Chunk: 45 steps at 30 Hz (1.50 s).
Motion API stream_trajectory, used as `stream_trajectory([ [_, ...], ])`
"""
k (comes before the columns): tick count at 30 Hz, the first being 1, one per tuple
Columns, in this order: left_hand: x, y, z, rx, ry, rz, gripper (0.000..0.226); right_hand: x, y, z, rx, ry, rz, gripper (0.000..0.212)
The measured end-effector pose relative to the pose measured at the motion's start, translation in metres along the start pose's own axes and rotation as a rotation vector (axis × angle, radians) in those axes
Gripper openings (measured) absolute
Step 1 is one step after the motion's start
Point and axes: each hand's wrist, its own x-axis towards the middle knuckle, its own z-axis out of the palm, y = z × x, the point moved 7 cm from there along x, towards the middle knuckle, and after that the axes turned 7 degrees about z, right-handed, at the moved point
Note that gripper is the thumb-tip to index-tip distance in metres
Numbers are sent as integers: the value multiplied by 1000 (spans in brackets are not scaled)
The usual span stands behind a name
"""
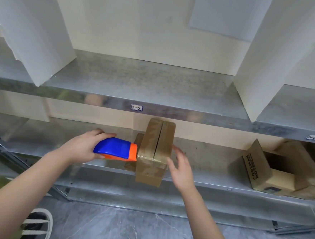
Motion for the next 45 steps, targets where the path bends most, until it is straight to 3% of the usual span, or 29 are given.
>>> stream_trajectory([
  [4, 3, -3, 0, 12, 4, 16, 75, -4, -22, 29, -36, -97, -53, 51],
  [9, -7, -26, -6, 4, -4, 42, 71, 5, -16, 36, 32, -68, 38, 46],
  [17, -13, -47, 4, 42, -25, 57, 73, 10, -17, 38, 80, -58, 30, 43],
  [23, 0, -49, 15, 113, -155, 31, 80, 10, -18, 38, 98, -54, 24, 43],
  [38, 4, -16, 49, 146, -329, -64, 89, 9, -18, 38, 110, -36, 18, 43],
  [45, 14, -7, 33, 348, -278, -5, 85, 9, -17, 38, 128, -47, 10, 43],
])
